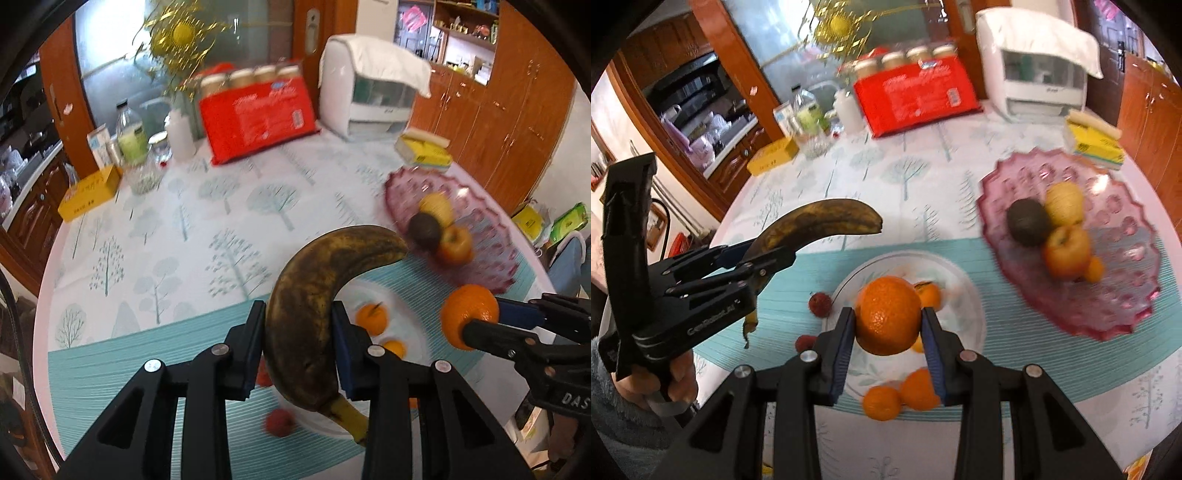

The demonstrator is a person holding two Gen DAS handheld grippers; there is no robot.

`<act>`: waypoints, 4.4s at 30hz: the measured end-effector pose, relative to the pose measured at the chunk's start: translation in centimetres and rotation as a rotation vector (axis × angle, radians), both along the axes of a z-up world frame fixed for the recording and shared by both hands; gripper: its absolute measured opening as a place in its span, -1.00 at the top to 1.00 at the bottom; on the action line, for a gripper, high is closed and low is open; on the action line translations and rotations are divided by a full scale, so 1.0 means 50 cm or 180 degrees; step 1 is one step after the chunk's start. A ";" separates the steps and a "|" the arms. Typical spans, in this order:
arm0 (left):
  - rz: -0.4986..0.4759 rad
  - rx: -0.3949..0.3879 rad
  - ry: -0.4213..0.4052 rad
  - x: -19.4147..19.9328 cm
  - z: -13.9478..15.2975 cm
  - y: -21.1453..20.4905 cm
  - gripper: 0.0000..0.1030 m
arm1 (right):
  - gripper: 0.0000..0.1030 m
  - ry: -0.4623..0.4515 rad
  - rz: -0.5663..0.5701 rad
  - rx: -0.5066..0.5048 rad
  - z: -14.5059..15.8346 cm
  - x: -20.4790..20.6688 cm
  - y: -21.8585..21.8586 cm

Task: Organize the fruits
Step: 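Carry the banana and orange into the pink bowl and open both tools, then withdraw both tools from the bowl back toward the plate, then grasp an orange with the left tool while the right tool grasps another orange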

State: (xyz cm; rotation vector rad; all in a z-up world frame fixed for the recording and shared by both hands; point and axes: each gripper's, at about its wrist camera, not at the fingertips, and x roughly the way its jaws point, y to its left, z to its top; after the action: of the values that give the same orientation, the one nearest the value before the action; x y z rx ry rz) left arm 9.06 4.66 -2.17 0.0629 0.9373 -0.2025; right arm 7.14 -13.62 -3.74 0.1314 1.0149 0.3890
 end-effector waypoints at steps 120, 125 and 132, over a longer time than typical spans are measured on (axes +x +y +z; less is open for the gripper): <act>0.0620 -0.0213 -0.0063 -0.067 0.063 -0.056 -0.59 | 0.24 -0.0303 0.0122 -0.0289 0.051 0.027 -0.143; 0.0539 -0.0198 0.0048 -0.082 0.031 -0.010 -0.59 | 0.24 -0.0225 0.0178 -0.0339 0.026 0.001 -0.085; 0.0196 -0.0114 0.0326 -0.107 -0.053 -0.018 -0.59 | 0.24 0.0044 0.0120 -0.0350 -0.042 -0.019 -0.033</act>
State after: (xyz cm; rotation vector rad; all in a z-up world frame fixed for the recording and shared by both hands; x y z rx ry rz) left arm 3.69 3.75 -4.80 -0.0095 1.0358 -0.1665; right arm 6.19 -15.26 -5.86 0.0161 1.0513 0.3661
